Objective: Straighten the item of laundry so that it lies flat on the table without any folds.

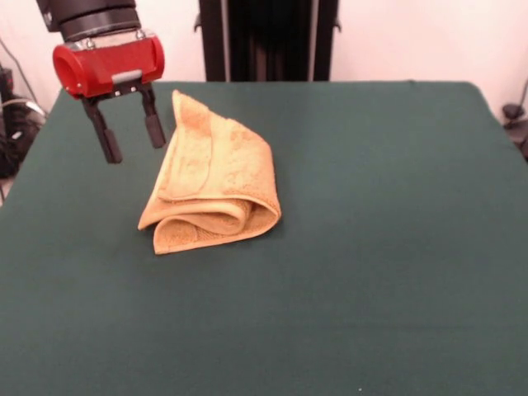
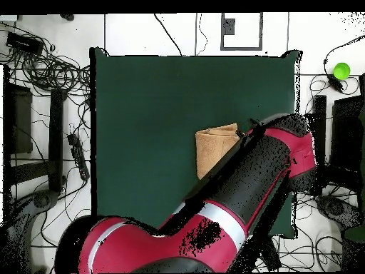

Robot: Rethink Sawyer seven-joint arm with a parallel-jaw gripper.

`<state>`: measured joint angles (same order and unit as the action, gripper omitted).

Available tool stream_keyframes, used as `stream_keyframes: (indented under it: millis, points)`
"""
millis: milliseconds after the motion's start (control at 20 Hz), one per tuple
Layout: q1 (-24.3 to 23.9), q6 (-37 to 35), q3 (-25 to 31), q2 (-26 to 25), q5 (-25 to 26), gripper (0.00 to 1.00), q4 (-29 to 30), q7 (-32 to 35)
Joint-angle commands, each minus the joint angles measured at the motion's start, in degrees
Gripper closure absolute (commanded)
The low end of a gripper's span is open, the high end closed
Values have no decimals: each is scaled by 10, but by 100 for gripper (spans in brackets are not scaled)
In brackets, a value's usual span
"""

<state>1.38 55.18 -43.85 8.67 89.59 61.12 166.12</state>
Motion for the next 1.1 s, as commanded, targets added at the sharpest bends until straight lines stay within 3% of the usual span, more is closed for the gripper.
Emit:
stream_keyframes:
  millis: [50, 700, 1100]
  points:
    - [7, -42, 86, 1, -61, 0, -14, 151]
    - [-20, -38, 121, 14, -132, 0, -6, 76]
    - [-5, -41, 100, -26, -95, 0, -28, 98]
